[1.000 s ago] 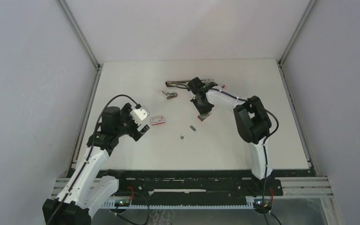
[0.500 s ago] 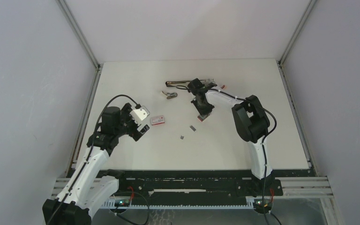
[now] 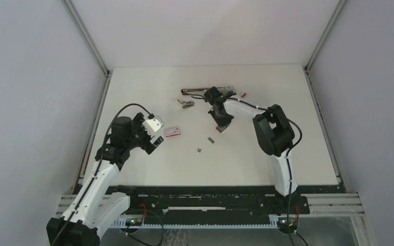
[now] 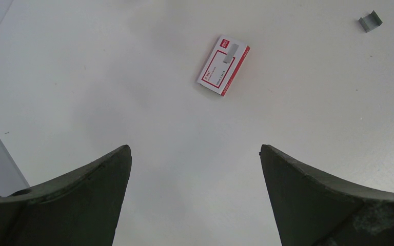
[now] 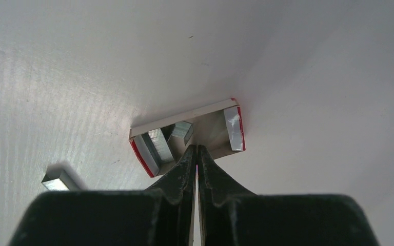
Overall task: Unload the staples from the stapler
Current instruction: Adjust the staple in the staple box.
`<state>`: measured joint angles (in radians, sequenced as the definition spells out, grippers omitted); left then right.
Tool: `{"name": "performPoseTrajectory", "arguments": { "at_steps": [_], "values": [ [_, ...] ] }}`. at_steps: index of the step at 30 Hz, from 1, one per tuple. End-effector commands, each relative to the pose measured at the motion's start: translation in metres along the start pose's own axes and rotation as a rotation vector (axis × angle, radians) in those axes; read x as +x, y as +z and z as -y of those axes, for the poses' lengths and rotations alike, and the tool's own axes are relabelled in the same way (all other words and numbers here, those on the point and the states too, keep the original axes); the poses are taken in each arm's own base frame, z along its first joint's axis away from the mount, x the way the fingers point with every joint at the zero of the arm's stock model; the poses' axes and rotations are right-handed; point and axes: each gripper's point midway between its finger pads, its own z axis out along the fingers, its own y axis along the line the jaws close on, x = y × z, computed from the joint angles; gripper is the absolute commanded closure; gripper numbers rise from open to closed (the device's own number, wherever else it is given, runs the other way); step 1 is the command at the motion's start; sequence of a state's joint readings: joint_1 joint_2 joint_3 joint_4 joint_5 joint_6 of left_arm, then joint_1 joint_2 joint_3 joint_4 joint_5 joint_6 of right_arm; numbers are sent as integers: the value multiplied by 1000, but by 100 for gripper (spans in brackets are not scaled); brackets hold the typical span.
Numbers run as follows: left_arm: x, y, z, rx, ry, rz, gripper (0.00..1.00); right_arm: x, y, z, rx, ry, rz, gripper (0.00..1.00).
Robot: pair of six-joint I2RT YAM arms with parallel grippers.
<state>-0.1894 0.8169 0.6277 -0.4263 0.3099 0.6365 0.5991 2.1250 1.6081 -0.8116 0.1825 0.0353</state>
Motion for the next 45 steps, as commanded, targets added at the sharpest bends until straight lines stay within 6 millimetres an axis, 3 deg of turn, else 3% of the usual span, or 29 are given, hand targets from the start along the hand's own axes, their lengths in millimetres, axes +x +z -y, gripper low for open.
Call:
{"name": "performPoseTrajectory", "arguments": {
  "at_steps": [1, 45],
  "values": [
    [-3, 0, -4, -21, 2, 26, 0, -17, -2, 5, 34, 9, 50, 98],
    [-1, 3, -2, -11, -1, 18, 0, -47, -11, -7, 22, -22, 151, 96]
  ]
}}
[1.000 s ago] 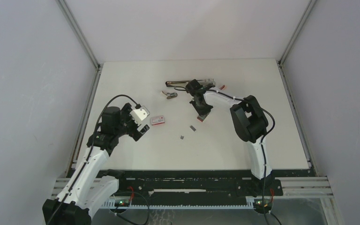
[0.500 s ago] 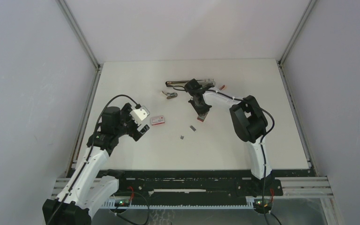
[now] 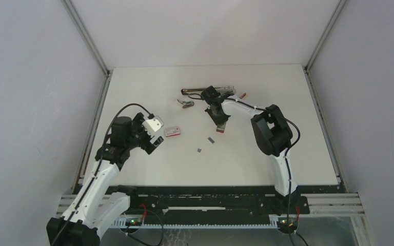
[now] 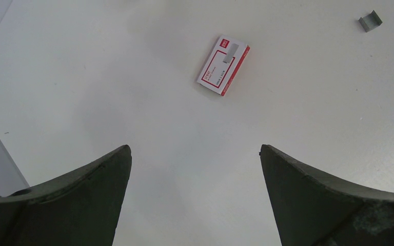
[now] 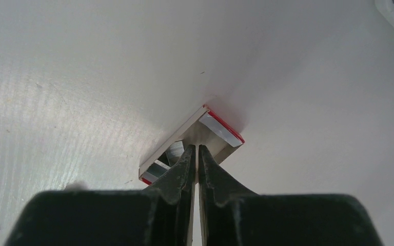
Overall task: Unload the staples from the stapler
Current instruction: Adjust the staple in the staple box.
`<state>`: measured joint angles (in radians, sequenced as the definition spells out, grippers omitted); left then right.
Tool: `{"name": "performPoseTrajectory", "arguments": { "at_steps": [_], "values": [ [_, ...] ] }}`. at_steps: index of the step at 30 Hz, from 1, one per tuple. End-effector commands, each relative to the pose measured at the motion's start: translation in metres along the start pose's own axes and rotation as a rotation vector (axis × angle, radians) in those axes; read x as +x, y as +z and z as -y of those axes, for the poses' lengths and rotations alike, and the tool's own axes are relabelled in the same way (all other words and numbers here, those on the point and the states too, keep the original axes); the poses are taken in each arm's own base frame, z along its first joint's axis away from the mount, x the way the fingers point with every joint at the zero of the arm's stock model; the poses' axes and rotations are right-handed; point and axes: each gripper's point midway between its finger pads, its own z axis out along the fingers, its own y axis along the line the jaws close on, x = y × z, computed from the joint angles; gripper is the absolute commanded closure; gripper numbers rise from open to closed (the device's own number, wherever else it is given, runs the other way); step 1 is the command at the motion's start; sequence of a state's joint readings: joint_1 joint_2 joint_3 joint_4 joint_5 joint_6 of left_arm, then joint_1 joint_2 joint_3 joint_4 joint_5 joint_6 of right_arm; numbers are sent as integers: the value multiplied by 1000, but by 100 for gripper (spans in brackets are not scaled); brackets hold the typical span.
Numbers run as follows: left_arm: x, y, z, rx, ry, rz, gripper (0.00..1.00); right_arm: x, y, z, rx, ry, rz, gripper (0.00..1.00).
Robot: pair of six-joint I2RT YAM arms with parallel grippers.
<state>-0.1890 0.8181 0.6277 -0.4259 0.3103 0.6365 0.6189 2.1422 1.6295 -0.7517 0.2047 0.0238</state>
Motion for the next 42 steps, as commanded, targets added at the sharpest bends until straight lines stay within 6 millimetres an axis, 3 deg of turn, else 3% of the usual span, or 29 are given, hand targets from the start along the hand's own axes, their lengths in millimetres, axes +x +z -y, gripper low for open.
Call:
{"name": "performPoseTrajectory", "arguments": {
  "at_steps": [1, 8, 12, 17, 28, 42],
  "values": [
    [-1, 3, -3, -12, 0, 20, 0, -30, -14, 2, 11, 0, 91, 95],
    [-1, 2, -3, -14, -1, 21, 0, -46, -47, 19, -26, 34, 160, 90],
    [-1, 2, -3, -16, 0, 21, 0, -42, -54, 17, -116, 11, 153, 82],
    [-2, 1, -3, -18, -1, 23, 0, -27, -51, 1, -233, -47, 116, 80],
    [-2, 1, -3, -18, 1, 22, 0, -19, -40, -26, -266, -196, 98, 81],
    [-3, 1, -3, -18, 2, 26, 0, -5, -28, -16, -188, -323, 59, 83]
  ]
}}
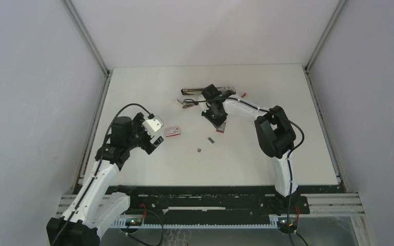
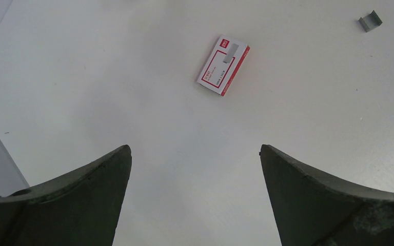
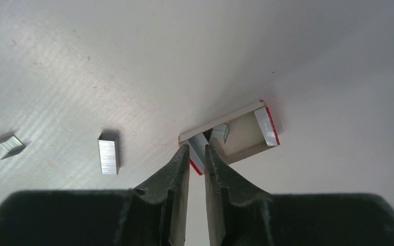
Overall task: Unload the staples from the stapler
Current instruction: Adjust the staple in the staple box.
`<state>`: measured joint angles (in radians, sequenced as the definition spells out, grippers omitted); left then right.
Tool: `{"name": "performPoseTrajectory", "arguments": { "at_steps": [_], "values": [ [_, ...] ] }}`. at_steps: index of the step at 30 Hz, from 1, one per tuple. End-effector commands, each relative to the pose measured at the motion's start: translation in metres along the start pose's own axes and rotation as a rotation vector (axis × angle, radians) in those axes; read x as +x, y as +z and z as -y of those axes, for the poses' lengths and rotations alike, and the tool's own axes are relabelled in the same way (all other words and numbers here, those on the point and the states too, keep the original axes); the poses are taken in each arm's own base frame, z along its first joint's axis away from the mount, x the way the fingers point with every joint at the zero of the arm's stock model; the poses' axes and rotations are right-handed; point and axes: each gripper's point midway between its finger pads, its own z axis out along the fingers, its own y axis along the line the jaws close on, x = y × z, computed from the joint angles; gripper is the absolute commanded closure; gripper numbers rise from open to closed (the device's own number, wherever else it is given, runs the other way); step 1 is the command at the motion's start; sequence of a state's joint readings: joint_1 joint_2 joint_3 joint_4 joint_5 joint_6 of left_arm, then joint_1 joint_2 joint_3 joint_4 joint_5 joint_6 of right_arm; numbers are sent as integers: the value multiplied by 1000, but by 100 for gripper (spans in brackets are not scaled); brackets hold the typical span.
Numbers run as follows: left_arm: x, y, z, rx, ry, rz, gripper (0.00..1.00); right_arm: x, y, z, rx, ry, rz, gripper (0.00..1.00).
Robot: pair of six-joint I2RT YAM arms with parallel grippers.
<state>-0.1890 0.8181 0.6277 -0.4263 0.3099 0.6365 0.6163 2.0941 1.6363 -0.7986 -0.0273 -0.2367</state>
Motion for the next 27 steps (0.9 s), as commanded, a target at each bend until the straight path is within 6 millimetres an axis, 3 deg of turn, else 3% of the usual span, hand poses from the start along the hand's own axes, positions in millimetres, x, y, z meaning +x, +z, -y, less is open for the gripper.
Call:
{"name": "performPoseTrajectory", "arguments": {
  "at_steps": [1, 9, 19, 27],
  "values": [
    [-3, 1, -3, -17, 1, 27, 0, -1, -8, 9, 48, -75, 13, 83],
    [-2, 1, -3, -17, 2, 26, 0, 1, -1, 14, 78, -116, 2, 83],
    [-2, 2, -3, -15, 0, 22, 0, -1, 2, 1, 55, -148, 4, 83],
    [-2, 1, -3, -18, 0, 23, 0, 1, 8, 3, 71, -152, -9, 83]
  ]
}}
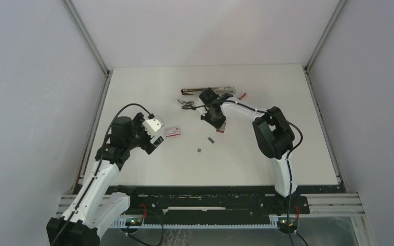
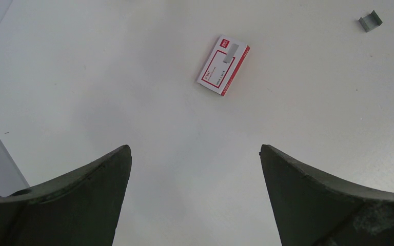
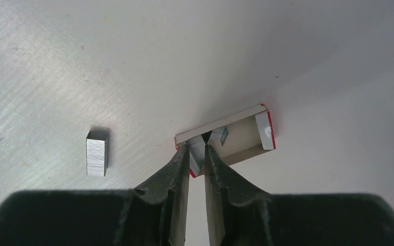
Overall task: Unload the staples from the stapler
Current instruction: Adjust the staple in the staple box.
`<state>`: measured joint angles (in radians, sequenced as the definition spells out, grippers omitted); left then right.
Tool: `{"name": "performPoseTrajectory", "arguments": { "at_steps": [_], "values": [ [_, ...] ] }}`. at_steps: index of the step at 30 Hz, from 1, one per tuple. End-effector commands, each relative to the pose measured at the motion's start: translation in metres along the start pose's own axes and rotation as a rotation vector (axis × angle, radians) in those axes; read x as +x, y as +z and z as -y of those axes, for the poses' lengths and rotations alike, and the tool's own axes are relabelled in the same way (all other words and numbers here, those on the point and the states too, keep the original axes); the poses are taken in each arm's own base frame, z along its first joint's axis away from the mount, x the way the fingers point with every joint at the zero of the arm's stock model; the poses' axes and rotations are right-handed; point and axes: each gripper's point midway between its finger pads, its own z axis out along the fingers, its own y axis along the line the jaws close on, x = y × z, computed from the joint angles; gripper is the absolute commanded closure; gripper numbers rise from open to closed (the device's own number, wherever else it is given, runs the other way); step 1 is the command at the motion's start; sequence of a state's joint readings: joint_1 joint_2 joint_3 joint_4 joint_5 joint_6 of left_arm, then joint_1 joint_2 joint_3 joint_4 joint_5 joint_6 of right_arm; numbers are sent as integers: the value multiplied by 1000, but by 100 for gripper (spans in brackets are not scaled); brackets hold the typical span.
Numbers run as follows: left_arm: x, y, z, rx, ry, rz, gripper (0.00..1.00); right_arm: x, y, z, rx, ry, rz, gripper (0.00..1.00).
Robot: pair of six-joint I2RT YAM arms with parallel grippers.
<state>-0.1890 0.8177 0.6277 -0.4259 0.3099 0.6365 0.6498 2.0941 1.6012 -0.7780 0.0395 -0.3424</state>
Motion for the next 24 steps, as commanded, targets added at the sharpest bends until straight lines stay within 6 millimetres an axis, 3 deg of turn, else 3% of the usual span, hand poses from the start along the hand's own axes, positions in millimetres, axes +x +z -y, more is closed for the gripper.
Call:
{"name": "performPoseTrajectory", "arguments": {
  "at_steps": [1, 24],
  "values": [
    [-2, 1, -3, -17, 2, 25, 0, -6, 2, 4, 22, -14, 20, 83],
    [-1, 2, -3, -15, 1, 21, 0, -3, 14, 8, 36, -8, 1, 82]
  ]
}}
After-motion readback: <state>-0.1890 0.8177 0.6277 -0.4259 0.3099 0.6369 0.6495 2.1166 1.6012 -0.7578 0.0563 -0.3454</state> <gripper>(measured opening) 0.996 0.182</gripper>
